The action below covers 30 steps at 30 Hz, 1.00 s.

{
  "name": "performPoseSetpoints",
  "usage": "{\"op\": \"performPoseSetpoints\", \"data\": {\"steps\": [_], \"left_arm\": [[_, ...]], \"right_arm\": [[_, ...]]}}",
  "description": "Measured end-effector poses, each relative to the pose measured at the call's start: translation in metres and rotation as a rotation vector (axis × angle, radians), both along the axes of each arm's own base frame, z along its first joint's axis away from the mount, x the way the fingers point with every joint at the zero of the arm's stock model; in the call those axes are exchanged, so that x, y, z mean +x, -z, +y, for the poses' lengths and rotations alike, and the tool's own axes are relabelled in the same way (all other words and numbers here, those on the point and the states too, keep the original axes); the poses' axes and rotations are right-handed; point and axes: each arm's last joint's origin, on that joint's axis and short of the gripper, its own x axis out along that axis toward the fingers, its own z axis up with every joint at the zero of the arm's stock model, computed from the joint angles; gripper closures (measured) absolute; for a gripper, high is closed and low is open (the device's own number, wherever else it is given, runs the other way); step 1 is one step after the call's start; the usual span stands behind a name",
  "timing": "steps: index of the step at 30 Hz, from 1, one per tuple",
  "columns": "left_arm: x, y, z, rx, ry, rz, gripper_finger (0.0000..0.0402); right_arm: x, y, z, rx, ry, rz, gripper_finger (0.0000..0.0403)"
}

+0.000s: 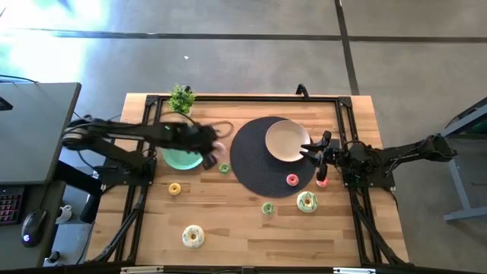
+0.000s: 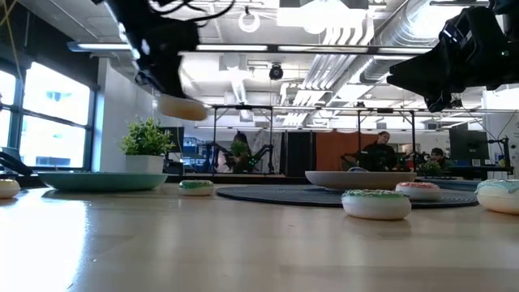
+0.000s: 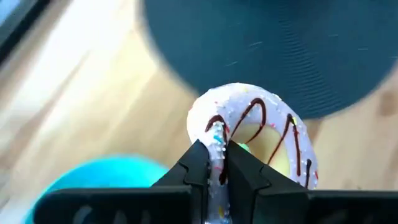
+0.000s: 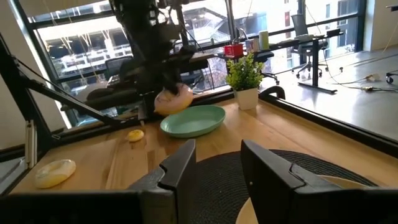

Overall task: Pick & Place donuts
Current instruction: Put the pink donut into the green plate

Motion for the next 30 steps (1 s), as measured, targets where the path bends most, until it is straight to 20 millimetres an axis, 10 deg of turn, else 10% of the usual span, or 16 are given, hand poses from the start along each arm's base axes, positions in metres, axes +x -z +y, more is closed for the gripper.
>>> {"op": "performPoseSetpoints", "data": {"steps": [5, 16, 30], "left_arm": [[-0.041, 0.008, 0.014, -0.04, -0.156, -0.006, 0.037], [-0.083, 0.103, 0.042, -0.092, -0.515, -0.096, 0.0368], [-0.087, 0.109, 0.047, 0.04, -0.492, -0.058, 0.0239]], "right_arm": [[0.0, 0.0, 0.0, -0.004, 0.0, 0.006, 0.0279], [0.0, 0.0, 0.0, -0.003, 0.0, 0.005, 0.0279], [0.0, -0.002, -0.001, 0.086, 0.027, -0.044, 0.0279]]}}
